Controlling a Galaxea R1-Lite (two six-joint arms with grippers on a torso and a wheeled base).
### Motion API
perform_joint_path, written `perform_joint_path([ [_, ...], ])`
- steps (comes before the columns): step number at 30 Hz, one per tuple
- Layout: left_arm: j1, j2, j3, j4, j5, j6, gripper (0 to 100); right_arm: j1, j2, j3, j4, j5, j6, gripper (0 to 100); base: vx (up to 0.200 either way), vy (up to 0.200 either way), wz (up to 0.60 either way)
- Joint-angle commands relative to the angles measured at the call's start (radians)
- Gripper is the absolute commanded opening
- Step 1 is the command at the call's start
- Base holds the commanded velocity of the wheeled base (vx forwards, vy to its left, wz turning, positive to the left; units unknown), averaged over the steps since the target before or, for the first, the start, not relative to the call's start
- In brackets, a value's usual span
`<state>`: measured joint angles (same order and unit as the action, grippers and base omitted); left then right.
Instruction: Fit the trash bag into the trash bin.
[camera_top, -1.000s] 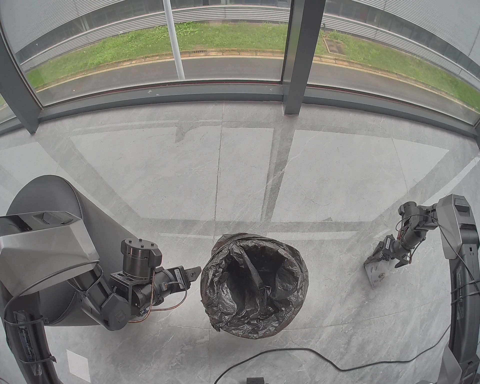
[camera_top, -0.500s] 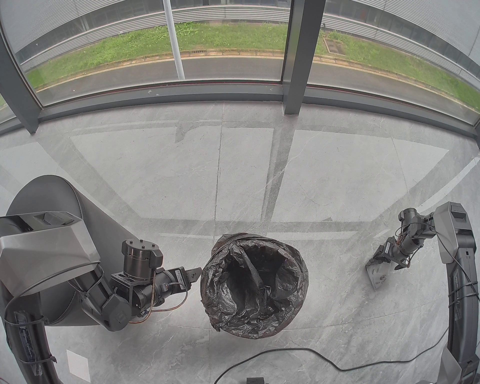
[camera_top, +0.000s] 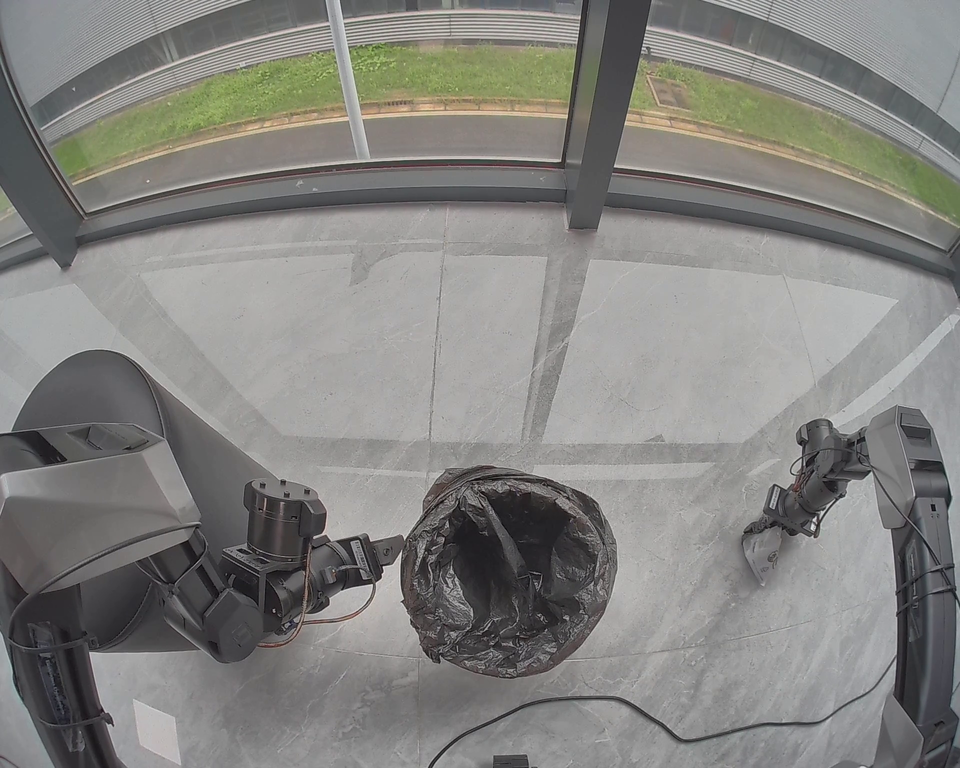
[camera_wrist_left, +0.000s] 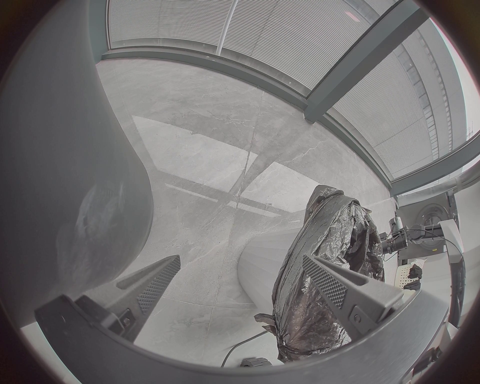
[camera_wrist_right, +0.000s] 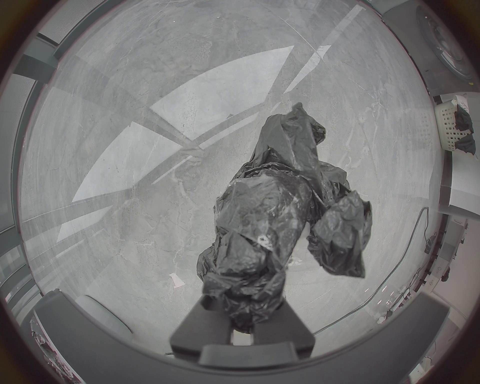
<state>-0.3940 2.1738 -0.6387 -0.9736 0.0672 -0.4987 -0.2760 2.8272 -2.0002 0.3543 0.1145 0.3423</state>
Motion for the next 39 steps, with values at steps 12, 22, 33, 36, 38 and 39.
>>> perform_joint_path([
  [12, 0.0, -0.002, 0.005, -0.002, 0.0, 0.0, 100, 0.044, -0.183, 0.0, 0.331, 0.264, 0.437, 0, 0.0, 0.0, 0.0],
  [22, -0.005, -0.014, 0.007, -0.002, 0.0, 0.0, 100, 0.135, -0.393, 0.0, 1.217, 0.619, -0.114, 0, 0.0, 0.0, 0.0],
  [33, -0.014, -0.022, 0.024, -0.039, 0.0, -0.001, 100, 0.221, -0.945, 0.472, 0.861, 0.521, -0.569, 0, 0.0, 0.0, 0.0],
  [36, -0.02, -0.02, 0.025, -0.04, 0.002, -0.001, 100, 0.248, -1.129, 0.905, 0.376, 0.356, -0.551, 0, 0.0, 0.0, 0.0],
  [38, -0.025, -0.022, 0.028, -0.042, 0.002, -0.001, 100, 0.32, -1.226, 1.253, -0.13, 0.198, -0.477, 0, 0.0, 0.0, 0.0],
  [39, -0.025, -0.022, 0.027, -0.042, 0.002, -0.001, 100, 0.366, -1.229, 1.391, -0.408, 0.137, -0.422, 0, 0.0, 0.0, 0.0],
])
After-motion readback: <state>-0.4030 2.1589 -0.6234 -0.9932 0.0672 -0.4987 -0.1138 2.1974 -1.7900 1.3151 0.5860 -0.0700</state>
